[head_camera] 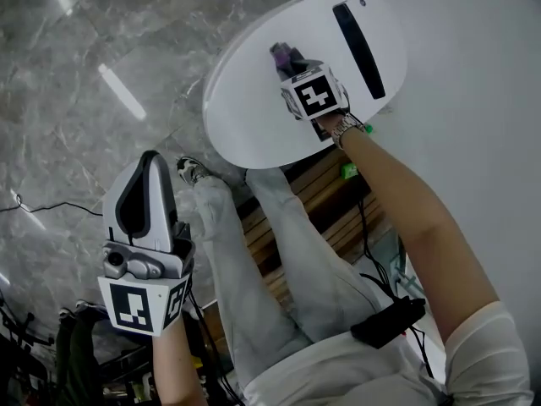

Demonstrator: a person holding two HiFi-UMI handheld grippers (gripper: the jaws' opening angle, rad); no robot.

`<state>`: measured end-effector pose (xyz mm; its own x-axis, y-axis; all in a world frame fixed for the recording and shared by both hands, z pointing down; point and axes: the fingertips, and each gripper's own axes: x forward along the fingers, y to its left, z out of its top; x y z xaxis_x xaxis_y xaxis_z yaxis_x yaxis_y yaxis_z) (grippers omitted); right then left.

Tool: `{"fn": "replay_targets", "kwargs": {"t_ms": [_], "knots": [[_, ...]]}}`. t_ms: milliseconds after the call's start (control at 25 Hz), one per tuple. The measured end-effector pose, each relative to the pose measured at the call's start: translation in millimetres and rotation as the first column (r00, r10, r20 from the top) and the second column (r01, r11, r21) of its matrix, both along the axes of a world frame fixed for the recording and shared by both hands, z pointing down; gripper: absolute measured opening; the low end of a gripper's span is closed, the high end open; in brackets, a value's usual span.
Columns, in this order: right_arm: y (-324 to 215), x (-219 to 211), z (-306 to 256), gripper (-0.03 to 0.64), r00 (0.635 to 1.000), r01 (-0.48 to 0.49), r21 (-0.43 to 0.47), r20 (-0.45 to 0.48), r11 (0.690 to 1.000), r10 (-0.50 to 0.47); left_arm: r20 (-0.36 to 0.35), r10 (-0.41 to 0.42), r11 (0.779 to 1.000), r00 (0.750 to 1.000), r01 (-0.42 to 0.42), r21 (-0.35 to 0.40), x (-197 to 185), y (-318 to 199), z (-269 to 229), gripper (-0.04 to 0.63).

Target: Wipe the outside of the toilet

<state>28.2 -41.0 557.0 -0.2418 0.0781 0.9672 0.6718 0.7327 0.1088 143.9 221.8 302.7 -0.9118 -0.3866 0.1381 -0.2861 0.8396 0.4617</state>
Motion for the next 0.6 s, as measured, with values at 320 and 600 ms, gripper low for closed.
{"fn": "replay_targets", "kwargs": {"t_ms": [320, 600], "knots": [[90.0, 61.8, 14.2, 0.083, 0.991, -0.04, -0.1, -0.13, 0.994, 0.027, -0.005, -0.049, 0.999, 0.999, 0.049, 0.02, 14.6, 29.2, 2.9, 0.003], [140.1, 102.3, 18.3, 0.083, 0.985, 0.118, -0.039, -0.123, 0.992, -0.122, -0.008, -0.051, 0.998, 0.999, 0.051, 0.042, 22.0, 39.7, -4.4, 0.003]]}}
